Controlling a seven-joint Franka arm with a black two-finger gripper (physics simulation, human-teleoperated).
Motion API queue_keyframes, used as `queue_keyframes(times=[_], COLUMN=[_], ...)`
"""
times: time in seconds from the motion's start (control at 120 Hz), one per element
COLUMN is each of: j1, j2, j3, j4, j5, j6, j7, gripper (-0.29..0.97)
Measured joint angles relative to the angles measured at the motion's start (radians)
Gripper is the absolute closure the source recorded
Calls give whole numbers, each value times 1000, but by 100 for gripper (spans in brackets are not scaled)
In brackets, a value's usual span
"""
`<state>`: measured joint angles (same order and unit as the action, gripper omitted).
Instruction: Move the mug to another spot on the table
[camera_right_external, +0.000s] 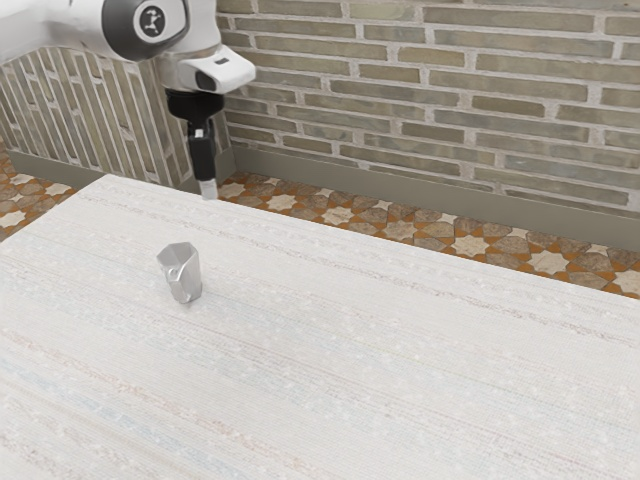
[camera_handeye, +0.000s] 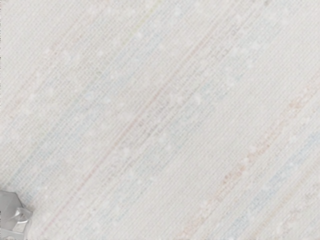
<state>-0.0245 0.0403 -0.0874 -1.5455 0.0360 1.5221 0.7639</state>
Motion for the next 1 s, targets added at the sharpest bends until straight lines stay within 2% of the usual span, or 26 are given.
queue_keyframes(times=[0.4, 0.5, 0.667, 0.808, 1.0], j1=[8, 1, 12, 123, 133], j2=[-7, -35, -122, -185, -173], j3=[0, 5, 9, 9, 6], j4=[3, -39, -186, -382, -446], j5=[6, 9, 53, 123, 187], j6=[-2, -2, 2, 108, 225], j7=[10, 46, 271, 524, 817], gripper=[0, 0, 0, 0, 0])
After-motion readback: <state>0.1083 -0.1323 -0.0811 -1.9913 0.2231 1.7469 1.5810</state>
